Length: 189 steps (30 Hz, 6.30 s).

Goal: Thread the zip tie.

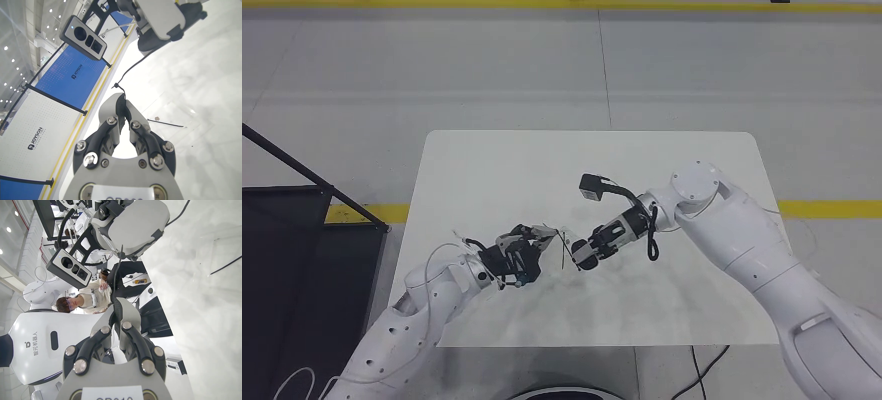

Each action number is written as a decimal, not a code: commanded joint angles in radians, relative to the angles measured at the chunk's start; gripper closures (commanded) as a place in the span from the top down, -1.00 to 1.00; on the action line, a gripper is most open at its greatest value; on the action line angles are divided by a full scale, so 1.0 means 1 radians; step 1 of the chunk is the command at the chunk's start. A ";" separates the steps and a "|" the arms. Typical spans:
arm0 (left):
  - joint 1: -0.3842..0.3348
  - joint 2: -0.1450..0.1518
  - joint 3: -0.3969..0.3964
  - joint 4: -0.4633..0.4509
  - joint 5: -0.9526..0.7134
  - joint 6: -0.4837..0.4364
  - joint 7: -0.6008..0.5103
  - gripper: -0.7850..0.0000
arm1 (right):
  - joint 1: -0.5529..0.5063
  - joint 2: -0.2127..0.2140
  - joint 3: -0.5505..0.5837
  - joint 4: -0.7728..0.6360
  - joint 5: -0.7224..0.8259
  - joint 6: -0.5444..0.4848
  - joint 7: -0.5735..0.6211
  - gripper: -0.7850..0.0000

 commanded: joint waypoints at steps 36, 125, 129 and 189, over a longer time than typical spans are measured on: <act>0.011 0.001 0.013 -0.020 0.011 0.014 0.052 -1.00 | 0.037 -0.036 -0.037 0.052 -0.023 0.068 0.000 -1.00; -0.015 -0.014 -0.080 0.070 -0.774 -0.250 -0.159 -1.00 | -0.163 0.101 0.138 -0.166 -0.568 -0.227 -0.518 1.00; -0.015 -0.014 -0.080 0.070 -0.774 -0.250 -0.159 -1.00 | -0.163 0.101 0.138 -0.166 -0.568 -0.227 -0.518 1.00; -0.007 -0.037 -0.040 0.032 -0.937 -0.264 -0.295 -1.00 | -0.241 0.022 0.166 -0.154 -1.495 -0.839 -1.405 -0.16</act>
